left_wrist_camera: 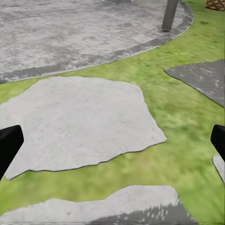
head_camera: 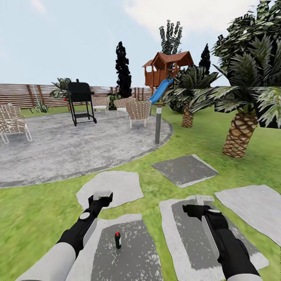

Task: In the garden, pick up the pesticide atomizer on the floor and spray pesticide onto both trees until each tree trunk is fully covered.

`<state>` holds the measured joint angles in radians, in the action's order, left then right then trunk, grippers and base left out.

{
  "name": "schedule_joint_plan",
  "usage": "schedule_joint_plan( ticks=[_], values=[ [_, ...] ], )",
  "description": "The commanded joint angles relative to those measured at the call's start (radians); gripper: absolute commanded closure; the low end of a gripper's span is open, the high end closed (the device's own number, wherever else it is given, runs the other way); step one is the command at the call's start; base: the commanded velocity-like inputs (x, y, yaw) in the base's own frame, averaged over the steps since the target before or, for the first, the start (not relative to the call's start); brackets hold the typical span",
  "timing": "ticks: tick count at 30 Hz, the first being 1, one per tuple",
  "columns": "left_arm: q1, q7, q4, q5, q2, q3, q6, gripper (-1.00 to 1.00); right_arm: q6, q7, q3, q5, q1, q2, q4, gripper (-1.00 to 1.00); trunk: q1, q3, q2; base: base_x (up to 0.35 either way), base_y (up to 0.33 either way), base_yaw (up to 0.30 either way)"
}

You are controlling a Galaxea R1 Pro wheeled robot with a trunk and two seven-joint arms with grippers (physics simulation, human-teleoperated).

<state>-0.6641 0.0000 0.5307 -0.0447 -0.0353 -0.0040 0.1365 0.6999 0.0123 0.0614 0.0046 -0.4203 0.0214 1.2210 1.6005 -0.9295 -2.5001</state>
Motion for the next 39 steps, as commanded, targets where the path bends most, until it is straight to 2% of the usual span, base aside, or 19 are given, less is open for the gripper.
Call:
schedule_joint_plan(
  ticks=[1, 8, 29, 35, 39],
  values=[
    [0.000, 0.000, 0.000, 0.000, 0.000, 0.000, 0.000, -1.00, 0.000, 0.000, 0.000, 0.000, 0.000, 0.000, 0.000, -1.00, 0.000, -0.006, 0.000, 0.000, 0.000, 0.000],
    [0.000, 0.000, 0.000, 0.000, 0.000, -0.001, 0.001, -1.00, 0.001, -0.001, 0.000, -0.004, 0.000, 0.000, 0.000, -1.00, 0.004, -0.044, -0.002, 0.000, 0.000, -0.044],
    [0.000, -0.001, 0.000, 0.000, 0.002, 0.001, 0.002, -1.00, 0.001, 0.000, 0.000, -0.003, 0.000, 0.000, 0.000, -1.00, 0.013, -0.155, -0.007, 0.000, 0.000, -0.168],
    [0.000, -0.002, 0.000, 0.000, 0.010, 0.001, 0.004, -1.00, 0.001, 0.000, 0.000, -0.002, 0.000, 0.000, 0.000, -1.00, 0.016, -0.187, -0.008, 0.000, 0.000, -0.169],
    [0.001, -0.002, -0.001, -0.001, 0.012, 0.001, 0.047, -1.00, 0.000, 0.000, 0.000, -0.001, 0.000, 0.000, 0.000, -1.00, 0.018, -0.208, -0.009, 0.000, 0.000, -0.150]
  ],
)
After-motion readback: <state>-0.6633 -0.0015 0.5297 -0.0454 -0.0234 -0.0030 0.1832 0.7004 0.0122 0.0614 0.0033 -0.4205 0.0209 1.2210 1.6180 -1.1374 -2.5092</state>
